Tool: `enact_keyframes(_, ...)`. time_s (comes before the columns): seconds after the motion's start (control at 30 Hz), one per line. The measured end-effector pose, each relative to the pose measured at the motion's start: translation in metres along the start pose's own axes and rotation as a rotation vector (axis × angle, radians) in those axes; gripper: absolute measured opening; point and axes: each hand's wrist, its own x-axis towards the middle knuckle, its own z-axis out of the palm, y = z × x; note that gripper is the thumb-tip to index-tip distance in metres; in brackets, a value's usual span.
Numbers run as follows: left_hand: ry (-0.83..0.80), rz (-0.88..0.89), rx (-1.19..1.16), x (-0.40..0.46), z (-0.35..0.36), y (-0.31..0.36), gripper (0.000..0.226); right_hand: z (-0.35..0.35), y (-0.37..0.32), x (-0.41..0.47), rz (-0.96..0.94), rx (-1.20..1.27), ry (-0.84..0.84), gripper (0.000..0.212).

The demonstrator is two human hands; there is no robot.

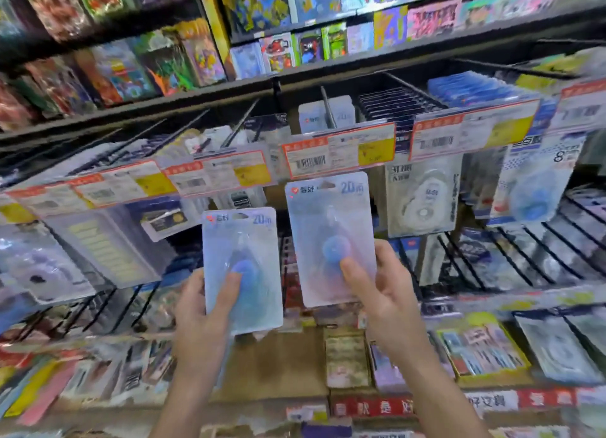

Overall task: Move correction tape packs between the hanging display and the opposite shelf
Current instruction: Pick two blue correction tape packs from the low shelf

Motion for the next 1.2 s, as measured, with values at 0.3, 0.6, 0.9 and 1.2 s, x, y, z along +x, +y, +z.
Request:
enact_keyframes(0.3,-0.193,-0.06,-0.152,0.026,-0.006,-0.017,0.03,0.016,-0.012,0.01,-0.06,-0.111,0.15,0.008)
enact_keyframes(0.6,-0.319,-0.124,-0.233,0.039,-0.034,-0.036,0.017,0.03,-0.018,0.003,-0.084,-0.158,0.236,0.023)
enact_keyframes(0.9,-0.391,-0.073,-0.26,0.058,-0.047,-0.037,0.016,0.033,-0.03,0.007,-0.103,-0.168,0.351,0.031)
enact_keyframes(1.2,-0.51,-0.081,-0.343,0.055,-0.026,-0.03,0.012,0.036,-0.032,0.004,-0.029,-0.2,0.415,0.032)
